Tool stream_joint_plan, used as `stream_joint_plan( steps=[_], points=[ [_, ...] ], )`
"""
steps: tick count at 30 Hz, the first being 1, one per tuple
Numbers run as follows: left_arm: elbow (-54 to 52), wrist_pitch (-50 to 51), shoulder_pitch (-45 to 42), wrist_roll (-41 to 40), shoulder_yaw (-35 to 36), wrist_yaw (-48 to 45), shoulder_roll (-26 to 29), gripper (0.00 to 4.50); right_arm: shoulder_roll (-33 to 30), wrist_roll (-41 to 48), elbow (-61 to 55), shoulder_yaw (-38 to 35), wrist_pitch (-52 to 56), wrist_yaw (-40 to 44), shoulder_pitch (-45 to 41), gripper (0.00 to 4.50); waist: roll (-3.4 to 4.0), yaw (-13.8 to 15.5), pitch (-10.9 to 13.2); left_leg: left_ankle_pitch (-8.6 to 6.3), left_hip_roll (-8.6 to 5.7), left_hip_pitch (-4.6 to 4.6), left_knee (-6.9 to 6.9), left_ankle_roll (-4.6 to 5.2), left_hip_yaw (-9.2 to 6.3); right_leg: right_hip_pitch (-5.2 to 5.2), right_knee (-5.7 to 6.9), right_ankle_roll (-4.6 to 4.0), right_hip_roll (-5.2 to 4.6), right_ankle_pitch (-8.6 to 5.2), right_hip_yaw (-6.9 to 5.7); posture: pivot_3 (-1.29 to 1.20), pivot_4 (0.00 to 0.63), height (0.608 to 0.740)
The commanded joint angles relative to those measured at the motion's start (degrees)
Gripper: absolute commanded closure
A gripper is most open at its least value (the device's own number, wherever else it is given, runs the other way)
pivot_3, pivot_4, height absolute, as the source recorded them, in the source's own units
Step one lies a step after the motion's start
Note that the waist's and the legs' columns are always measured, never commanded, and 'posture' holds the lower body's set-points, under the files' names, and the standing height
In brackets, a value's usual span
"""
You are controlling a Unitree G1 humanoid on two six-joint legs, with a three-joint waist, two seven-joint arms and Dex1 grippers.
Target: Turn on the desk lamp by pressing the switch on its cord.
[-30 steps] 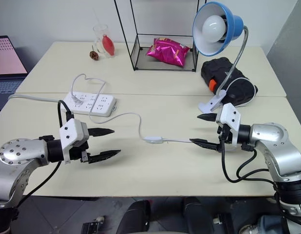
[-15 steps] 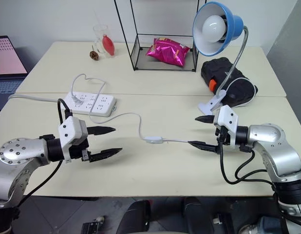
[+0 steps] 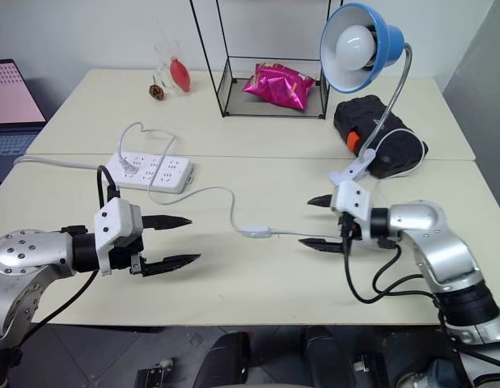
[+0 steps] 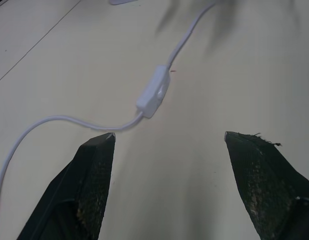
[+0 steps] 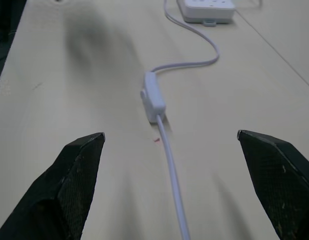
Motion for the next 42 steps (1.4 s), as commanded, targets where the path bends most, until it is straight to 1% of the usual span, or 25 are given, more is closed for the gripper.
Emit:
stream_joint_plan(
  steps=[1,4,11,19,25,29,30,33,34,35,36,38,41,42],
  points=[
    [-1.98,-1.29,-0.67,0.54,-0.60,-1.39,1.41,0.86,3.17,-2.42,3.63,3.49,0.92,0.17,-4.92,0.03,-0.02,-0.08,-0.01,0.00,0.00,0.00,0.00,0.00,0.00,0.00,0.00,0.00,0.00,0.00,0.00,0.00,0.150,0.740],
    [-2.27,-1.60,-0.81,0.83,-0.95,-1.74,1.57,0.86,5.57,-2.96,7.01,5.36,1.42,1.22,-7.41,0.03,-0.03,-0.27,-0.01,0.00,0.01,0.00,0.00,0.00,0.00,0.00,0.00,0.00,0.00,0.01,-0.01,0.00,0.150,0.740],
    [-3.66,-3.19,0.54,2.40,-1.97,-1.84,1.01,0.86,11.57,-6.06,18.70,9.50,-2.25,4.41,-13.06,0.03,-0.04,-0.38,-0.02,0.00,0.01,-0.02,-0.01,0.00,-0.02,0.00,0.00,-0.02,0.00,0.00,-0.03,0.00,0.150,0.740],
    [-3.92,-5.07,2.70,3.25,-2.21,-2.21,0.87,0.86,16.56,-8.14,26.35,10.07,-3.94,5.47,-16.43,0.03,-0.03,-0.57,-0.01,0.00,0.01,-0.01,-0.01,0.00,-0.03,-0.01,0.02,-0.03,0.00,0.00,-0.03,0.00,0.150,0.740],
    [-3.21,-6.91,3.88,4.18,-2.24,-2.45,0.77,0.86,18.06,-9.65,30.16,10.17,-6.17,6.09,-17.79,0.03,-0.04,-0.58,-0.02,0.00,0.01,-0.01,-0.01,0.00,-0.03,-0.01,0.03,-0.03,0.00,0.00,-0.03,0.00,0.150,0.740],
    [-2.65,-7.95,4.49,4.64,-2.11,-2.36,0.56,0.86,18.44,-10.28,31.19,9.90,-7.18,6.34,-17.95,0.75,-0.03,-0.64,-0.02,0.00,0.01,-0.01,-0.01,0.00,-0.03,-0.01,0.02,-0.03,0.00,0.00,-0.03,0.00,0.150,0.740],
    [-2.43,-8.21,4.58,4.76,-2.10,-2.33,0.49,0.86,18.48,-10.35,31.35,9.85,-7.36,6.37,-18.01,1.11,-0.03,-0.69,-0.02,0.00,0.02,-0.01,-0.02,0.00,-0.03,-0.01,0.02,-0.03,0.00,0.00,-0.03,0.00,0.150,0.740],
    [-1.90,-8.84,4.83,5.07,-2.12,-2.30,0.32,0.86,18.81,-10.15,31.45,9.50,-7.16,6.56,-18.01,1.83,-0.04,-0.71,-0.02,0.00,0.02,0.00,-0.01,0.00,-0.03,-0.01,0.03,-0.03,0.00,0.00,-0.03,0.00,0.150,0.740],
    [-1.70,-8.97,4.89,5.08,-2.11,-2.26,0.26,0.86,18.85,-10.26,31.38,9.61,-7.32,6.66,-17.96,2.25,-0.03,-0.71,-0.02,0.00,0.02,0.00,-0.01,0.00,-0.03,-0.01,0.03,-0.03,0.00,0.00,-0.03,0.00,0.150,0.740],
    [-1.45,-9.10,4.95,5.07,-2.07,-2.20,0.17,0.86,18.87,-10.36,31.20,9.76,-7.42,6.75,-17.83,2.31,-0.03,-0.71,-0.02,0.00,0.02,0.00,-0.01,0.00,-0.03,-0.01,0.03,-0.03,0.00,0.00,-0.03,0.00,0.150,0.740],
    [-1.07,-9.22,4.93,5.07,-2.05,-2.11,0.04,0.86,18.92,-10.50,31.03,9.91,-7.57,6.75,-17.68,2.62,-0.03,-0.71,-0.02,0.00,0.02,0.00,-0.01,0.00,-0.03,-0.01,0.03,-0.03,0.00,0.00,-0.03,0.00,0.150,0.740],
    [-0.16,-9.42,4.76,5.06,-2.03,-1.86,-0.29,0.86,18.94,-11.07,30.89,10.37,-8.36,6.69,-17.43,2.96,-0.03,-0.71,-0.02,0.00,0.02,0.00,-0.01,0.00,-0.03,-0.01,0.04,-0.03,0.00,0.00,-0.03,0.00,0.150,0.740],
    [0.72,-9.60,4.46,4.92,-2.03,-1.60,-0.71,0.86,18.72,-12.53,30.86,11.08,-10.34,6.68,-17.02,3.62,-0.04,-0.72,-0.02,0.00,0.02,-0.01,-0.01,0.00,-0.03,-0.01,0.03,-0.03,0.00,0.00,-0.03,0.00,0.150,0.740],
    [0.87,-9.61,4.37,4.88,-2.01,-1.55,-0.83,0.86,18.68,-12.85,30.82,11.18,-10.76,6.73,-16.92,3.96,-0.03,-0.72,-0.02,0.00,0.02,-0.01,-0.01,0.00,-0.03,-0.01,0.03,-0.03,0.00,0.00,-0.03,0.00,0.150,0.740]
  ],
)
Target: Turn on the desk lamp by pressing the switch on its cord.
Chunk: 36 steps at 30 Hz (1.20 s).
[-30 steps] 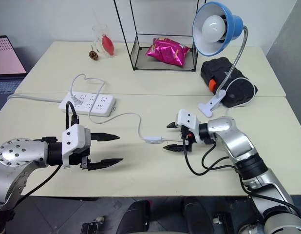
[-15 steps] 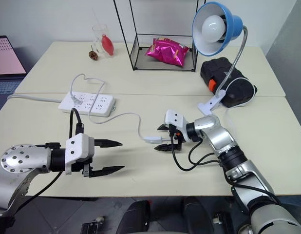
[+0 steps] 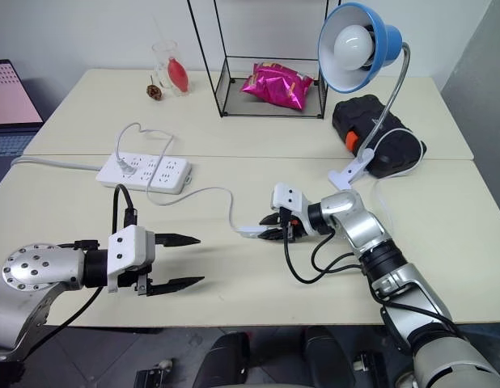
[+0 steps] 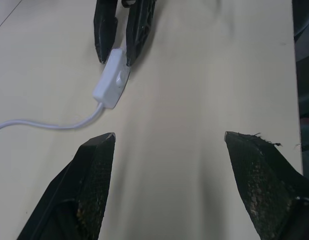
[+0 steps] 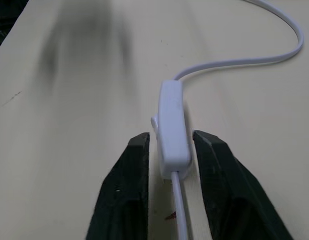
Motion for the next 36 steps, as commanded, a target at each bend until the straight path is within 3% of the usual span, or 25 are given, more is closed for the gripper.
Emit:
stream_joint_plan(
  steps=[1,13,27,36],
  points=[
    [0.46,-0.75,-0.68,-0.12,0.85,0.69,-0.52,0.86,-0.20,-1.47,-1.62,0.29,-3.47,0.55,0.32,4.10,0.00,0.00,0.00,0.00,0.00,0.00,0.00,0.00,0.00,0.00,0.00,0.00,0.00,0.00,0.00,0.00,0.150,0.740],
    [2.10,-1.15,-2.49,0.25,0.15,1.44,-1.40,0.86,-1.61,-3.38,-5.02,0.37,-8.10,1.87,1.49,4.12,0.00,0.00,0.00,0.00,0.00,0.00,-0.01,0.00,0.00,0.00,0.00,0.00,0.00,0.00,-0.01,0.00,0.150,0.740],
    [-0.44,6.93,-12.31,-3.89,-4.19,4.74,-6.08,0.86,-7.01,4.86,-23.61,-4.33,9.35,4.28,2.06,4.12,-0.02,-0.03,-0.01,0.00,-0.01,-0.01,0.01,0.00,-0.06,0.02,0.05,0.01,0.00,0.01,-0.03,0.00,0.150,0.740],
    [2.58,12.35,-18.71,-5.89,-8.41,3.67,-9.10,0.86,-8.64,8.68,-28.66,-5.14,15.75,3.41,1.91,4.12,-0.03,-0.19,-0.02,0.00,-0.04,-0.02,0.04,0.00,-0.08,0.02,0.06,0.02,0.01,0.01,-0.02,0.00,0.150,0.740]
  ],
)
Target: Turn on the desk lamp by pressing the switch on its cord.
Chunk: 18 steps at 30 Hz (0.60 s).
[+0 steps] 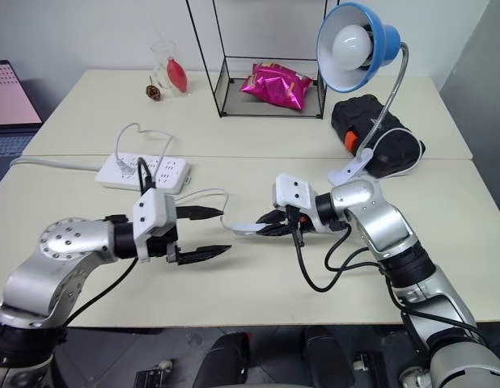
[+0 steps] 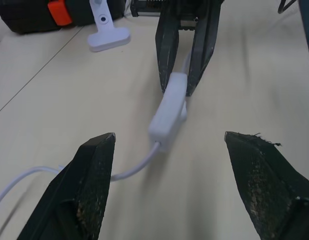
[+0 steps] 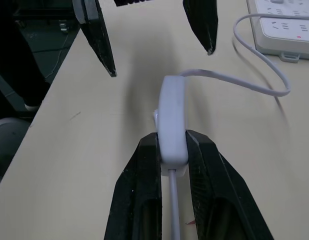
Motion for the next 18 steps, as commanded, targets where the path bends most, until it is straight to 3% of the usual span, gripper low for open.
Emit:
stream_joint_plan(
  steps=[1,14,18],
  points=[
    [0.84,1.71,-2.26,-1.86,-1.06,-1.01,-1.02,0.86,-1.01,2.10,-3.38,-1.92,1.88,-0.23,-0.28,4.12,0.00,-0.02,0.00,0.00,0.00,0.00,0.00,0.00,0.00,0.00,0.00,0.00,0.00,0.00,0.00,0.00,0.150,0.740],
    [3.61,1.16,-5.04,0.20,-5.16,-2.53,-2.64,0.86,-2.18,3.69,-5.76,-1.60,3.57,-0.90,0.13,4.12,0.00,-0.13,0.00,0.00,0.00,0.00,-0.01,0.00,-0.01,0.00,-0.01,0.00,0.00,0.00,-0.01,0.00,0.150,0.740],
    [4.36,1.09,-6.10,0.90,-6.11,-1.93,-3.80,1.50,-2.32,3.96,-6.29,-1.40,3.68,-0.87,0.25,4.12,0.00,-0.13,0.00,0.00,0.00,-0.01,-0.01,0.00,-0.01,0.00,-0.01,0.00,0.00,0.00,-0.01,0.00,0.150,0.740]
  ],
)
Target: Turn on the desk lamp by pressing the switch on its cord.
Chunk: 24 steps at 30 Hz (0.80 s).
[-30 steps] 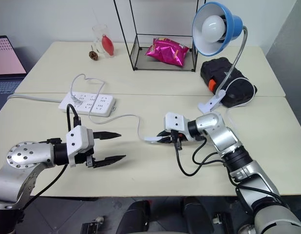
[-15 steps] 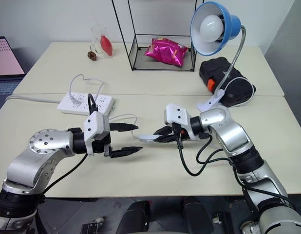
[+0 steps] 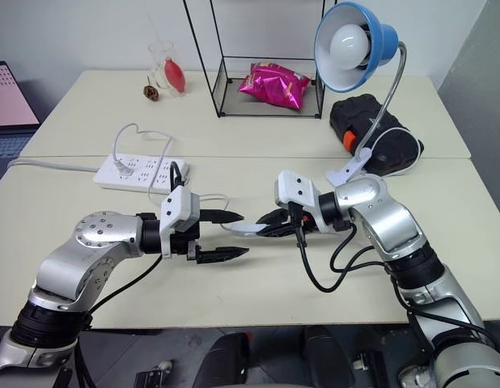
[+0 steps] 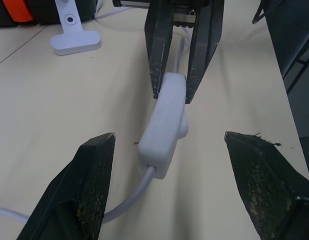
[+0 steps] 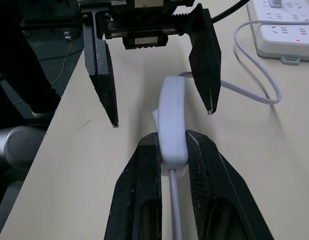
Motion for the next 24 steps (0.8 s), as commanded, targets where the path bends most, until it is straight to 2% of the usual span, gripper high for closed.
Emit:
stream_joint_plan(
  steps=[1,3,4,11,16,24],
  points=[
    [0.02,-0.98,-1.48,0.55,-0.28,0.30,-1.00,1.82,-0.40,1.59,-2.78,-1.06,0.12,0.00,0.08,4.12,0.00,-0.01,0.00,0.00,0.00,0.00,0.00,0.00,0.00,0.00,0.00,0.00,0.00,0.00,0.00,0.00,0.150,0.740],
    [0.50,-1.22,-1.74,1.01,-0.47,0.28,-1.37,2.06,-0.45,1.59,-2.87,-0.88,0.04,-0.01,0.09,4.12,0.00,0.00,0.00,0.00,-0.01,0.00,0.00,0.00,0.00,0.00,0.00,0.00,0.00,0.00,0.01,0.00,0.150,0.740],
    [0.69,-1.38,-1.78,1.35,-0.62,0.17,-1.41,2.35,-0.47,1.58,-2.91,-0.82,0.02,-0.02,0.10,4.12,0.00,-0.01,0.00,0.00,-0.01,0.00,0.00,0.00,0.00,0.00,0.00,0.00,0.00,0.00,0.01,0.00,0.150,0.740],
    [1.84,-3.13,-1.92,3.13,-1.23,0.03,-1.51,3.62,-0.60,1.72,-3.15,-0.57,-0.07,0.04,0.17,4.12,0.00,0.00,0.00,0.00,-0.01,-0.01,0.00,0.00,0.00,0.00,-0.02,0.00,-0.01,0.00,0.01,0.00,0.150,0.740],
    [2.94,-4.31,-2.37,4.16,-1.00,0.41,-2.14,3.81,-0.57,1.74,-3.21,-0.46,-0.20,0.27,0.18,4.12,0.00,-0.01,0.00,0.00,-0.01,-0.01,0.00,0.00,0.00,0.00,-0.02,0.00,0.00,0.00,0.00,0.00,0.150,0.740],
    [3.35,-6.90,-2.10,4.60,-1.09,-0.60,-2.62,3.82,-0.54,1.97,-3.58,-0.22,-0.23,0.60,0.32,4.12,0.00,0.00,0.00,0.00,-0.01,-0.01,0.00,0.00,0.00,0.00,-0.02,0.00,0.00,0.00,0.00,0.00,0.150,0.740]
  ],
)
